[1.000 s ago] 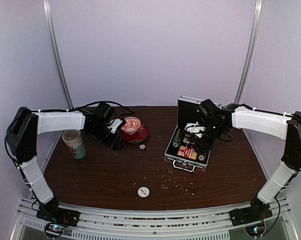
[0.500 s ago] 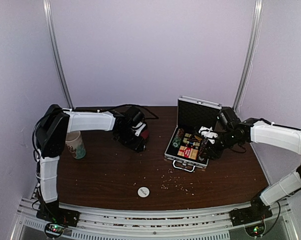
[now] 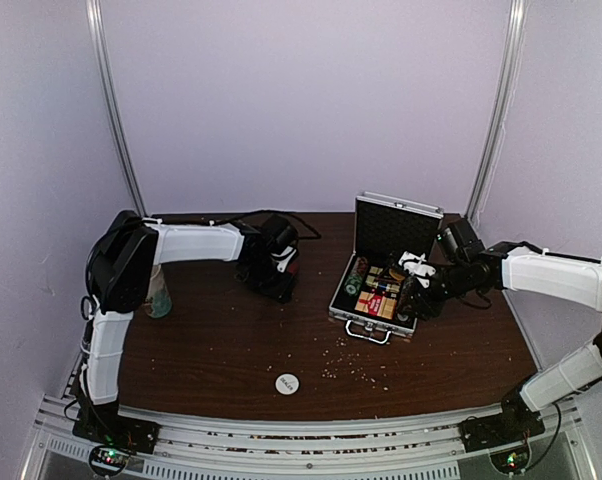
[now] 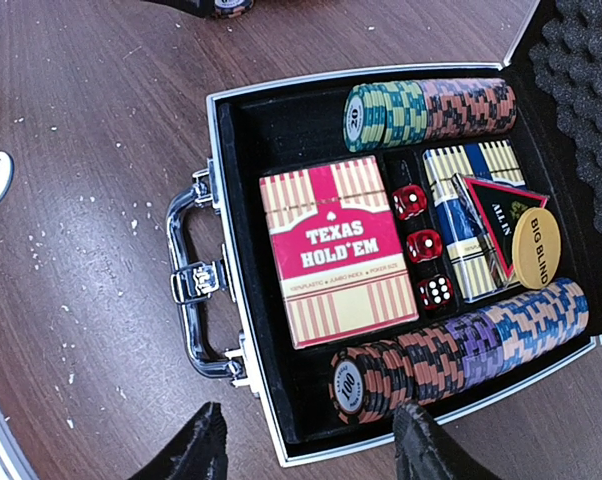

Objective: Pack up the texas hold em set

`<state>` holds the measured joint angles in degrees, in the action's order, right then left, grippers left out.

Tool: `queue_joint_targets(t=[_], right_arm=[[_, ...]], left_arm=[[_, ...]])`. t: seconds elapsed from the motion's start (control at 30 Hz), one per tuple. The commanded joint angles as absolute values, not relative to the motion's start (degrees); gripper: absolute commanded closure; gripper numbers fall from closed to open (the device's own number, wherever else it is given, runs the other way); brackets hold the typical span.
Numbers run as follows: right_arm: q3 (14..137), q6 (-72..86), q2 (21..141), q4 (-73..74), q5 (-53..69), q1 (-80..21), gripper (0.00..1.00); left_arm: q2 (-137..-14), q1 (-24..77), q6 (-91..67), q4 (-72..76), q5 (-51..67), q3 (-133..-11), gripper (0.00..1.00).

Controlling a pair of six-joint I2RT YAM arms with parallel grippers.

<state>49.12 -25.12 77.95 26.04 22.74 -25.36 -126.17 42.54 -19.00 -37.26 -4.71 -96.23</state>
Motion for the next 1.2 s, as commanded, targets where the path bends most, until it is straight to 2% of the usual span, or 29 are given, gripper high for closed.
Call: queue_joint_targets(t=[0.0,0.43,0.73,1.17], right_arm=[[48.60,-25.14,77.43,24.87,23.47,-25.03,0.42],[48.86,-25.18,78.74,25.05,23.42,-25.03,0.42],[48.95,-25.16,79.30,25.31,23.55,-25.05,0.42],[49.30,-25.15,79.60,25.58,23.54,-25.00,0.42]], left_arm=[[-128.68,42.65,-19.63,-36.47,-5.80,-98.97,0.40],[-130.68,42.91,-17.75,-35.55,-2.71,-99.70,0.50],[-132.15,43.24,-16.71,-34.45,-1.62,-100.47,0.51],[-131.47,43.90,-15.41,-34.54,-0.55,-100.23,0.67]])
